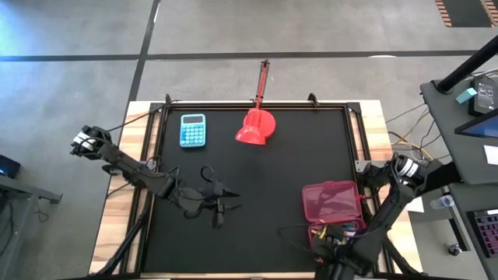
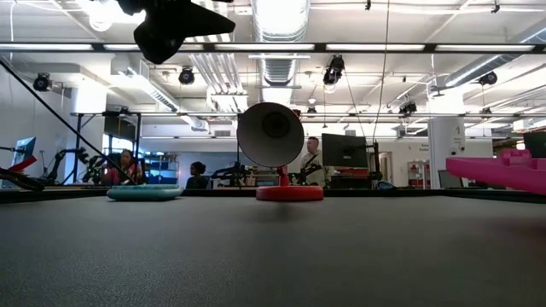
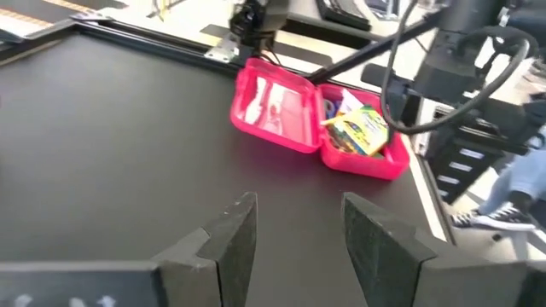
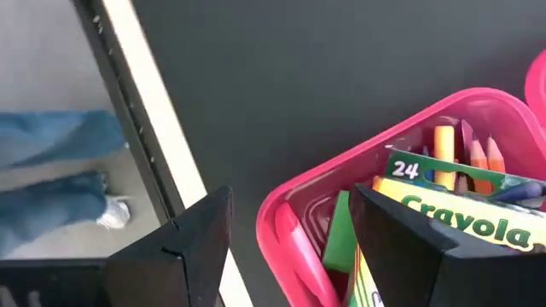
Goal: Pack school essentials
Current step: Move the pink supply box to the bottom center of the table
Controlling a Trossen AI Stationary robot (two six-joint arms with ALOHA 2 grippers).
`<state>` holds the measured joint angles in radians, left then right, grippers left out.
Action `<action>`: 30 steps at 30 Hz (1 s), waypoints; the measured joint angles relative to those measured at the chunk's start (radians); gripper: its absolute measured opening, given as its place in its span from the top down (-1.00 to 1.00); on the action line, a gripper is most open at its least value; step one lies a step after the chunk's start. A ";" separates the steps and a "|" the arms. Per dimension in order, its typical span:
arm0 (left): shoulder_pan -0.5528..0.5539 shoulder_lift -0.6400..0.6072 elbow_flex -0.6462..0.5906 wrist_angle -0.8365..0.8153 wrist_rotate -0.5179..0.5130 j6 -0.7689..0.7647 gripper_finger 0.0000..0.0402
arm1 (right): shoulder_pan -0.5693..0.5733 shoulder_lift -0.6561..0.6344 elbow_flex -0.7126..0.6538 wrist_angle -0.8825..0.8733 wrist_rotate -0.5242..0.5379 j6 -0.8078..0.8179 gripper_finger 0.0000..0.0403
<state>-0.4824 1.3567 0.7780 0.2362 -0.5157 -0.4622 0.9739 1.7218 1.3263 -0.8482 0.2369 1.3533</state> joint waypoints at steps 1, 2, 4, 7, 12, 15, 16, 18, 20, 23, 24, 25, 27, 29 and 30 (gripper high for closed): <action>0.004 0.000 0.000 0.000 -0.009 0.001 0.23 | -0.005 0.000 -0.003 0.001 0.000 0.025 -0.11; 0.007 0.000 0.000 0.000 -0.014 0.002 0.23 | -0.010 0.000 -0.006 0.000 -0.001 0.057 -0.11; 0.017 0.000 0.000 0.000 -0.015 0.003 0.23 | -0.022 0.000 -0.009 0.001 0.000 0.122 -0.11; 0.036 0.000 0.000 0.000 -0.016 0.006 0.23 | -0.041 0.000 -0.016 0.001 0.000 0.213 -0.11; 0.064 0.000 0.000 0.000 -0.016 0.006 0.23 | -0.075 0.000 -0.024 0.000 -0.001 0.384 -0.11; 0.071 0.000 0.000 0.000 -0.016 0.006 0.23 | -0.098 0.000 -0.024 0.001 0.000 0.435 -0.11; 0.071 0.000 0.000 0.000 -0.015 0.006 0.23 | -0.107 0.000 -0.024 0.001 0.000 0.441 -0.11; 0.071 0.000 0.000 0.001 -0.015 0.007 0.23 | -0.123 0.001 -0.024 0.001 0.000 0.444 -0.11; 0.071 0.000 0.000 0.000 -0.015 0.008 0.23 | -0.138 0.001 -0.024 0.001 0.000 0.444 -0.11; 0.071 0.000 0.000 0.000 -0.015 0.036 0.23 | -0.155 0.001 -0.024 0.000 -0.010 0.446 -0.11; 0.071 0.000 0.000 0.000 -0.014 0.060 0.23 | -0.159 0.001 -0.024 0.000 -0.017 0.446 -0.11; 0.071 0.000 0.000 0.000 -0.014 0.082 0.23 | -0.162 0.001 -0.024 0.000 -0.025 0.446 -0.11; 0.071 -0.001 0.000 0.000 -0.013 0.111 0.23 | -0.165 0.001 -0.025 -0.001 -0.028 0.454 -0.11; 0.071 -0.002 0.000 0.000 -0.013 0.133 0.23 | -0.169 0.001 -0.025 -0.002 -0.039 0.463 -0.11; 0.071 -0.003 0.000 0.001 -0.013 0.141 0.23 | -0.170 0.001 -0.025 -0.006 -0.042 0.471 -0.11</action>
<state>-0.4114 1.3537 0.7780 0.2367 -0.5285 -0.3215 0.8040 1.7227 1.3014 -0.8542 0.1952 1.8244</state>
